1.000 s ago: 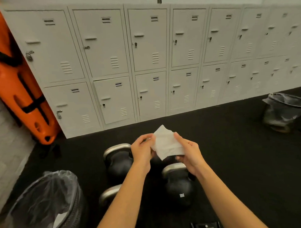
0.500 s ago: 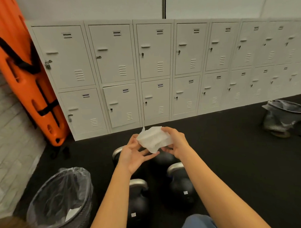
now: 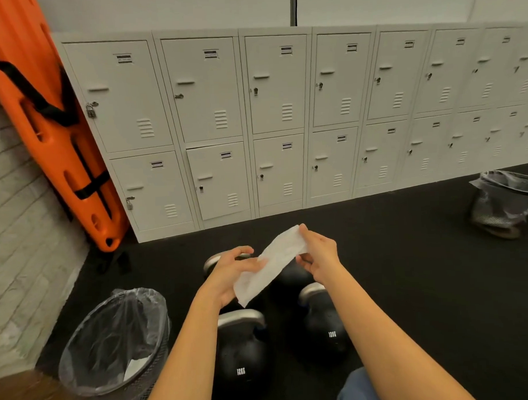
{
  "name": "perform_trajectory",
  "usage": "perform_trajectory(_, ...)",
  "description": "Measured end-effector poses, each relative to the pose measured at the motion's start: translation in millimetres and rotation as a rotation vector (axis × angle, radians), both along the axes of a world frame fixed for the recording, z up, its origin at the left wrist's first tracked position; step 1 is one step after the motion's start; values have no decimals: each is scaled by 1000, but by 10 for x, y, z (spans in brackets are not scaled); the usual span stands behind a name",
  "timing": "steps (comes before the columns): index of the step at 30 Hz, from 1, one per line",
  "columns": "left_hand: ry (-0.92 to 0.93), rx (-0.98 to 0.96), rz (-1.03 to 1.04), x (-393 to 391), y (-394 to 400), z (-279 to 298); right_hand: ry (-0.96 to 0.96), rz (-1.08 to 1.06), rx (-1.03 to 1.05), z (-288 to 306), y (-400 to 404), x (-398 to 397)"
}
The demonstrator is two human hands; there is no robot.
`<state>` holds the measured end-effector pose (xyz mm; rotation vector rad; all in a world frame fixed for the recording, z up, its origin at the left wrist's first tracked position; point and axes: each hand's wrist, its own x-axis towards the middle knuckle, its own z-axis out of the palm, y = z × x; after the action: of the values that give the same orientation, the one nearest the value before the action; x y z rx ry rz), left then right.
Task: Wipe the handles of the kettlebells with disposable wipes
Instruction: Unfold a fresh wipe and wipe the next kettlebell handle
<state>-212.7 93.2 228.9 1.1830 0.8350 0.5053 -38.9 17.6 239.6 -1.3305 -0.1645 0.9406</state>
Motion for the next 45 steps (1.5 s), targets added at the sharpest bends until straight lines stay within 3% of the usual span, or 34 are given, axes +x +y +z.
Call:
perform_trajectory(3,-60,-13,6,37,-8,-17,187,7,121,-47,10,16)
perform_trajectory(5,-116,-8,51,85,-20,-31,213,33,172,-96,22,14)
perform_trajectory(8,-181,11,131,174,-34,-45,162,246,-41,-191,13,-49)
perform_trajectory(11,-225,32,186,235,-52,-14,233,471,-204,-291,-9,-114)
perform_trajectory(14,-254,29,188,277,-80,11,257,555,-87,-377,32,-121)
perform_trajectory(18,-260,36,207,297,-82,17,260,463,161,-329,23,-120)
perform_trajectory(23,-75,261,301,229,-10,-42,-185,311,291,-322,0,12)
perform_trajectory(30,-5,408,370,183,-5,-47,-342,365,277,-231,-50,62)
perform_trajectory(36,293,740,348,182,-53,-56,-849,352,26,-248,-5,86)
perform_trajectory(39,340,798,315,191,-60,-48,-973,374,-14,-209,-19,114)
perform_trajectory(42,270,652,286,177,14,-83,-852,395,48,-298,-2,181)
perform_trajectory(45,114,385,282,190,81,-89,-504,351,108,-380,22,181)
